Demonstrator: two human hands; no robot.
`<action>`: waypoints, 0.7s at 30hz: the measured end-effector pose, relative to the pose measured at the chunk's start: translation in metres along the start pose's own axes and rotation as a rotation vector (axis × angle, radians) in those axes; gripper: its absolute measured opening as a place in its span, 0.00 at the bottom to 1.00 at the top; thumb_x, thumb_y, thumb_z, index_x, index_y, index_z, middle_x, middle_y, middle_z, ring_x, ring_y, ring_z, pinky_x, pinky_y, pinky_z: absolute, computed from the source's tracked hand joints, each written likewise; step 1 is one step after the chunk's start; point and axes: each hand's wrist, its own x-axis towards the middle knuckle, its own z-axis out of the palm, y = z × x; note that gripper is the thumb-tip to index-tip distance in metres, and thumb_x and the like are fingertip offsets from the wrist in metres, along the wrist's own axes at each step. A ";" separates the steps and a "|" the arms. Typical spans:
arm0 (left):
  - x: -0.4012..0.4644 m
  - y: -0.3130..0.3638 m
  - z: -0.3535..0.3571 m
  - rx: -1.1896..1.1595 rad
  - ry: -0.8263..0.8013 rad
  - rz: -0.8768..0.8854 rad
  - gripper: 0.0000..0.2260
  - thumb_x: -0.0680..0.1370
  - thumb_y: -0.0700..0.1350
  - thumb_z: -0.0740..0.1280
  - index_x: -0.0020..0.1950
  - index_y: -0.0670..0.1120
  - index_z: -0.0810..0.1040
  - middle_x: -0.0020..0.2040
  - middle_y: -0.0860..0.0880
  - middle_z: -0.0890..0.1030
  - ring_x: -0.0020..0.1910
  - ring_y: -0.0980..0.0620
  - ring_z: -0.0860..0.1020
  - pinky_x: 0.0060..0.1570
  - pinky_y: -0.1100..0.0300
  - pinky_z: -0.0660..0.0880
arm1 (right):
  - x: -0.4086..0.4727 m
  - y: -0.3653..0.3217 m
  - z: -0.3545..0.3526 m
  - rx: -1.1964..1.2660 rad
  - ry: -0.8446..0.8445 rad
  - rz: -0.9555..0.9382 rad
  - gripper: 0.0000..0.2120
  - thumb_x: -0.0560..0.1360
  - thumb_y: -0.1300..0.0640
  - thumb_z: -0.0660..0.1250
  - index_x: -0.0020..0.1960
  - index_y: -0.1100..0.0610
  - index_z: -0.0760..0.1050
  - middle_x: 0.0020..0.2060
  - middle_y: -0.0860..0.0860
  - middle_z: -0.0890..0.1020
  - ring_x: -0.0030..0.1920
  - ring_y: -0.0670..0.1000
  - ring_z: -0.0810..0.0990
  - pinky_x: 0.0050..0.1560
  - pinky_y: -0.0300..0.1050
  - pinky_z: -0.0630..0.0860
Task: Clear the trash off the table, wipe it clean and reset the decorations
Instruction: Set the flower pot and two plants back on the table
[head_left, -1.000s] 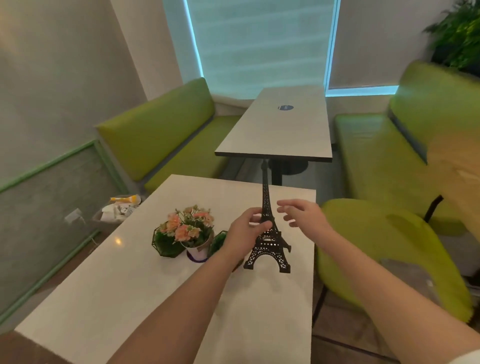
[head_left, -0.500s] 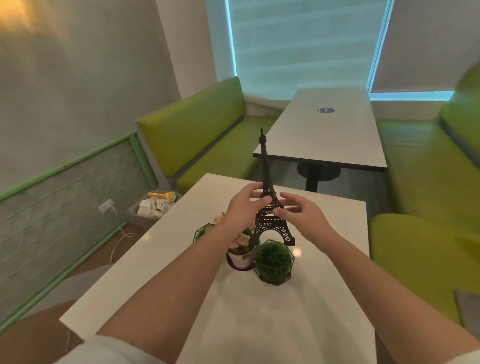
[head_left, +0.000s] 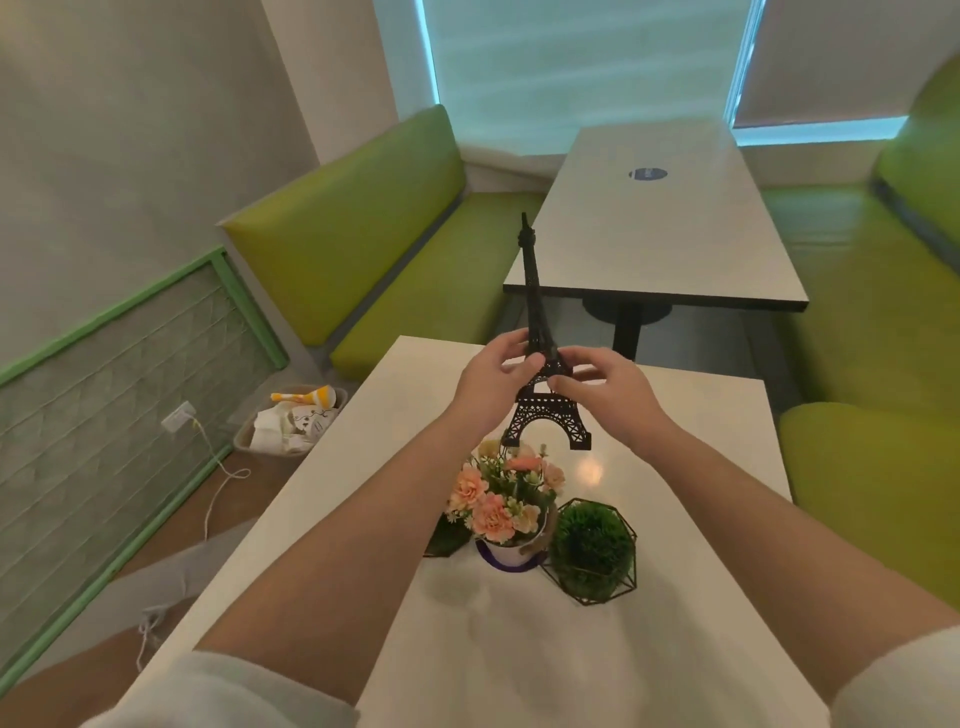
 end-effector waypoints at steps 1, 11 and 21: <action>0.003 -0.001 -0.001 -0.008 -0.001 -0.007 0.17 0.81 0.46 0.65 0.70 0.51 0.72 0.61 0.55 0.79 0.56 0.54 0.79 0.60 0.50 0.76 | 0.004 0.000 0.003 -0.011 0.000 0.000 0.10 0.76 0.51 0.70 0.57 0.45 0.76 0.53 0.44 0.78 0.48 0.40 0.76 0.40 0.33 0.68; 0.063 -0.027 -0.025 -0.029 -0.142 -0.065 0.13 0.80 0.44 0.66 0.65 0.49 0.78 0.57 0.50 0.82 0.56 0.50 0.80 0.55 0.50 0.80 | 0.049 0.012 0.031 -0.026 0.026 0.107 0.12 0.76 0.53 0.71 0.59 0.49 0.79 0.52 0.44 0.78 0.49 0.43 0.77 0.40 0.34 0.71; 0.115 -0.078 -0.026 -0.061 -0.355 -0.180 0.17 0.77 0.41 0.71 0.66 0.48 0.78 0.59 0.49 0.82 0.58 0.50 0.80 0.56 0.54 0.79 | 0.077 0.066 0.057 0.003 0.030 0.306 0.18 0.72 0.60 0.74 0.61 0.52 0.79 0.52 0.46 0.83 0.52 0.46 0.82 0.49 0.39 0.78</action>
